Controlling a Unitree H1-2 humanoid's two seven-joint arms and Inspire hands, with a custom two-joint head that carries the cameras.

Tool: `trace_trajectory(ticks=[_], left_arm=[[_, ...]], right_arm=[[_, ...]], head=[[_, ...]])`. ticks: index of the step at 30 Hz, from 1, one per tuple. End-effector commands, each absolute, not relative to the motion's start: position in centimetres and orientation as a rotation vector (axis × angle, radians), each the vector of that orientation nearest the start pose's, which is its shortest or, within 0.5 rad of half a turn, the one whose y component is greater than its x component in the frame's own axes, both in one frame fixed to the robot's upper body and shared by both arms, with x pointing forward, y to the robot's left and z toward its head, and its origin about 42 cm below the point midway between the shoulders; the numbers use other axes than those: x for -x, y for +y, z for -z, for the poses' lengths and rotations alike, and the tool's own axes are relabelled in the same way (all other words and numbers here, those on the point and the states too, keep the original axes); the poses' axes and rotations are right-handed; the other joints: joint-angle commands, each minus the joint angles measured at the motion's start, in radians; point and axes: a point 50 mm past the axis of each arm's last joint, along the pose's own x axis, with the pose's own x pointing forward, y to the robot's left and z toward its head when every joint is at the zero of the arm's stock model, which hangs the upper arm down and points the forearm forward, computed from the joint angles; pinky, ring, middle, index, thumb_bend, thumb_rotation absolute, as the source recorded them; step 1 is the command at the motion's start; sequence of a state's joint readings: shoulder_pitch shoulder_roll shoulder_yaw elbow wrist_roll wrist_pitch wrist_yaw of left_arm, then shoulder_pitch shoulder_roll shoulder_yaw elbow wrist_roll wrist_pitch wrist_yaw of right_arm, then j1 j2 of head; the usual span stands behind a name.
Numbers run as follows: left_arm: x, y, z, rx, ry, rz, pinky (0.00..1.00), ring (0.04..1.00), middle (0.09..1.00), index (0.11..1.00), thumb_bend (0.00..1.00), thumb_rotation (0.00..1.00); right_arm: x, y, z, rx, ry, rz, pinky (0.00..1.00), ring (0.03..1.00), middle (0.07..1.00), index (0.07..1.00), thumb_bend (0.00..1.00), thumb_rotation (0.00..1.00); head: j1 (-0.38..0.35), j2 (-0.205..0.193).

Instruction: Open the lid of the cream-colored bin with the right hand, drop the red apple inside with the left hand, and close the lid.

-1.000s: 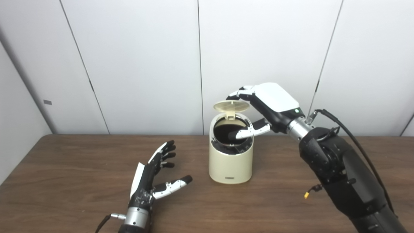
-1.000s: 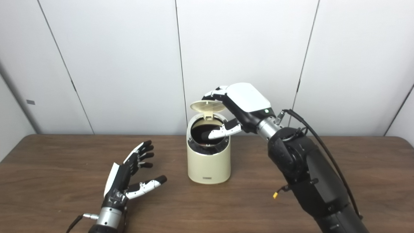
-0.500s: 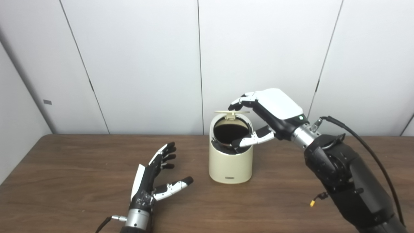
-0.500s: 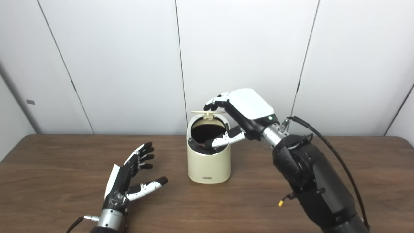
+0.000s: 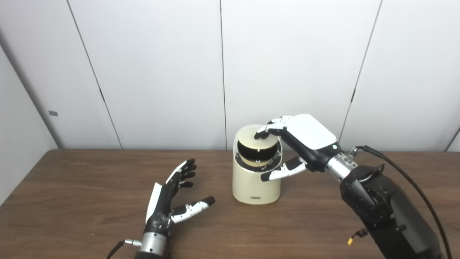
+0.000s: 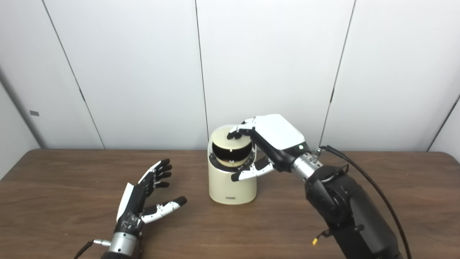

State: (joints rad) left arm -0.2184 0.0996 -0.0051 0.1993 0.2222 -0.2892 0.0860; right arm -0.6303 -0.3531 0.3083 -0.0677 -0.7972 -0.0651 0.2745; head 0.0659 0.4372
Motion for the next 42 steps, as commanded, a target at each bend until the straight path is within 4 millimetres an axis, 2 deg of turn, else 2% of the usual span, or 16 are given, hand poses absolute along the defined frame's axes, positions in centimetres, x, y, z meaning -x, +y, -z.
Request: trace_trajectory(ticks=[1, 4, 11, 17, 22, 30, 42], left_arm=[[-35.7, 22.6, -14.8, -0.297, -0.387, -0.014, 0.73, 0.826, 0.852, 0.892, 0.82, 0.27], [-35.7, 22.6, -14.8, -0.301, -0.387, -0.016, 0.74, 0.831, 0.852, 0.893, 0.83, 0.28], [-35.7, 22.4, -14.9, -0.293, -0.392, -0.016, 0.71, 0.82, 0.852, 0.89, 0.83, 0.26], [-35.8, 22.5, -14.9, -0.295, -0.394, -0.02, 0.73, 0.823, 0.85, 0.89, 0.84, 0.28], [-35.8, 22.4, -14.9, -0.292, -0.39, -0.019, 0.69, 0.811, 0.849, 0.89, 0.84, 0.27], [-35.7, 22.4, -15.2, -0.298, -0.399, -0.021, 0.75, 0.82, 0.85, 0.888, 0.83, 0.26], [-35.6, 22.5, -15.2, -0.296, -0.403, -0.025, 0.75, 0.816, 0.847, 0.885, 0.84, 0.27]], right_arm=[[-41.1, -17.0, -32.4, 1.283, -0.738, -0.336, 0.86, 0.834, 0.707, 0.709, 0.65, 0.47], [-41.0, -16.8, -32.1, 1.278, -0.732, -0.348, 0.86, 0.841, 0.712, 0.711, 0.64, 0.49], [-40.7, -16.6, -31.7, 1.282, -0.728, -0.368, 0.88, 0.851, 0.724, 0.724, 0.63, 0.51], [-40.7, -16.4, -31.4, 1.278, -0.735, -0.377, 0.87, 0.842, 0.718, 0.722, 0.64, 0.5], [-40.7, -16.2, -31.2, 1.273, -0.733, -0.387, 0.86, 0.838, 0.714, 0.718, 0.64, 0.5], [-40.6, -16.1, -31.1, 1.28, -0.73, -0.405, 0.88, 0.85, 0.722, 0.717, 0.64, 0.52], [-40.3, -16.2, -30.4, 1.306, -0.675, -0.424, 0.89, 0.866, 0.731, 0.73, 0.65, 0.5]], head=[[0.0, 0.001], [0.0, 0.001], [0.0, 0.008], [0.0, 0.011], [0.0, 0.011], [0.002, 0.02], [0.002, 0.031]])
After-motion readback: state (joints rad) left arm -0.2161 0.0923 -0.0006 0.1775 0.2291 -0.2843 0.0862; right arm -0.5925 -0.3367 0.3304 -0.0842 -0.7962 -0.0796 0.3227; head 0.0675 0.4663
